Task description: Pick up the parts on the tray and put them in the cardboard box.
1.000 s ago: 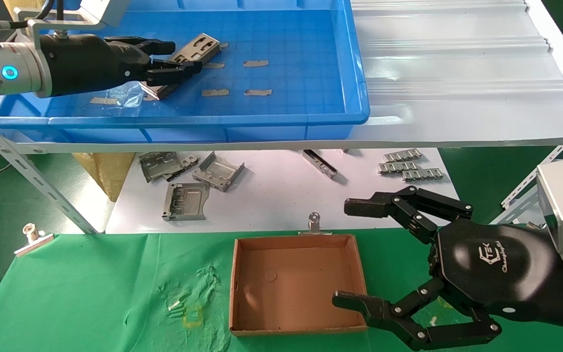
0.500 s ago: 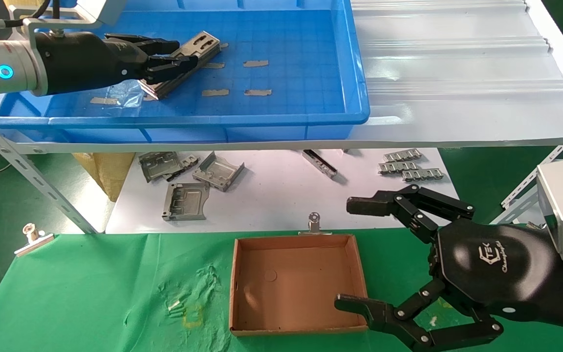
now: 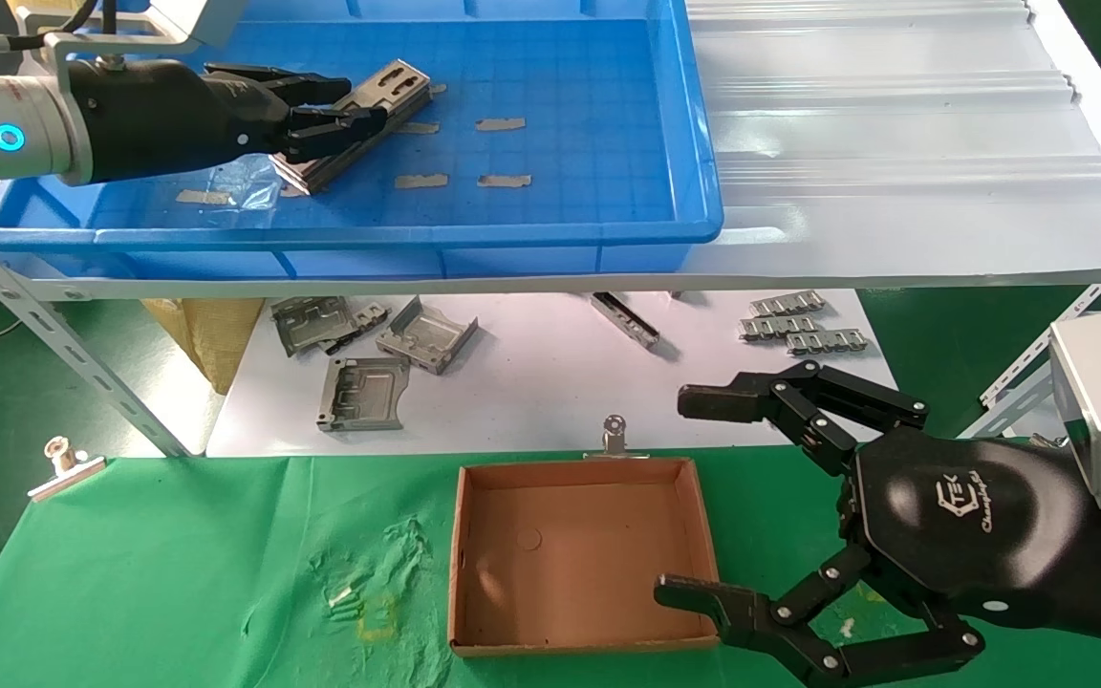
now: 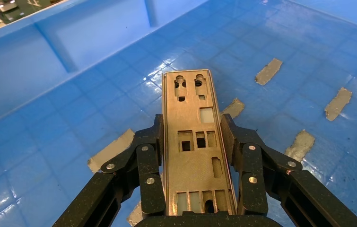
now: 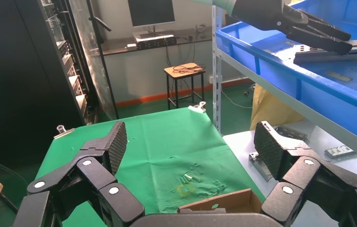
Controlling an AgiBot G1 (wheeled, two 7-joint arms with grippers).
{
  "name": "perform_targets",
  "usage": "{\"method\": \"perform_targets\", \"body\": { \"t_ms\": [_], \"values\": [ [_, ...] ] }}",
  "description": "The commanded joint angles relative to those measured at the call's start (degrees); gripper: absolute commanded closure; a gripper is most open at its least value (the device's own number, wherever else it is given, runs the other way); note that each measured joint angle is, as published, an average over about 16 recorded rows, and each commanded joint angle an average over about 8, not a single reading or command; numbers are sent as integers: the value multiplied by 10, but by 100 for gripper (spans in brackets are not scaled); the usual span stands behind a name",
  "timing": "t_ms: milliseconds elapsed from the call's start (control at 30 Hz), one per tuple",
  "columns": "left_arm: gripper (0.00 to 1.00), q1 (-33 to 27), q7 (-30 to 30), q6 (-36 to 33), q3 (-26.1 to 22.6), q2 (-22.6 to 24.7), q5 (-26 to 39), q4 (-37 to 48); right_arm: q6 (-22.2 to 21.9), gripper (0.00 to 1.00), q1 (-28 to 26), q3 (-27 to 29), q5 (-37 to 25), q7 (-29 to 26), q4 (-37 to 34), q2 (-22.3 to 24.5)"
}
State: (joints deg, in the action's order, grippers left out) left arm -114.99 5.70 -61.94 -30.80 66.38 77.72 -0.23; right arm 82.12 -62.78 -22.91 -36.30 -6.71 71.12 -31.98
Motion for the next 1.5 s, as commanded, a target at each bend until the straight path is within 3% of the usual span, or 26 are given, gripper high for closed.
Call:
{"method": "perform_targets", "body": {
  "t_ms": [33, 167, 200, 367, 400, 467, 667, 733, 1500],
  "values": [
    [53, 0, -1, -1, 0, 0, 0, 1, 0, 0, 0, 0, 0, 0, 0, 0],
    [5, -1, 0, -4, -1, 0, 1, 1, 0, 0, 0, 0, 0, 0, 0, 0],
    [0, -1, 0, -5, -1, -1, 2, 0, 0, 0, 0, 0, 0, 0, 0, 0],
    [0, -2, 1, -7, -2, -1, 3, 1, 0, 0, 0, 0, 0, 0, 0, 0],
    [2, -2, 0, -7, -2, -2, 3, 1, 0, 0, 0, 0, 0, 0, 0, 0],
    [13, -2, 0, -7, -2, -2, 3, 2, 0, 0, 0, 0, 0, 0, 0, 0],
    [87, -2, -1, -4, -2, -2, 3, 3, 0, 0, 0, 0, 0, 0, 0, 0],
    [100, -2, -1, -4, -2, -2, 3, 3, 0, 0, 0, 0, 0, 0, 0, 0],
    [100, -10, 4, -12, 0, -6, 0, -3, 0, 0, 0, 0, 0, 0, 0, 0]
  ]
}}
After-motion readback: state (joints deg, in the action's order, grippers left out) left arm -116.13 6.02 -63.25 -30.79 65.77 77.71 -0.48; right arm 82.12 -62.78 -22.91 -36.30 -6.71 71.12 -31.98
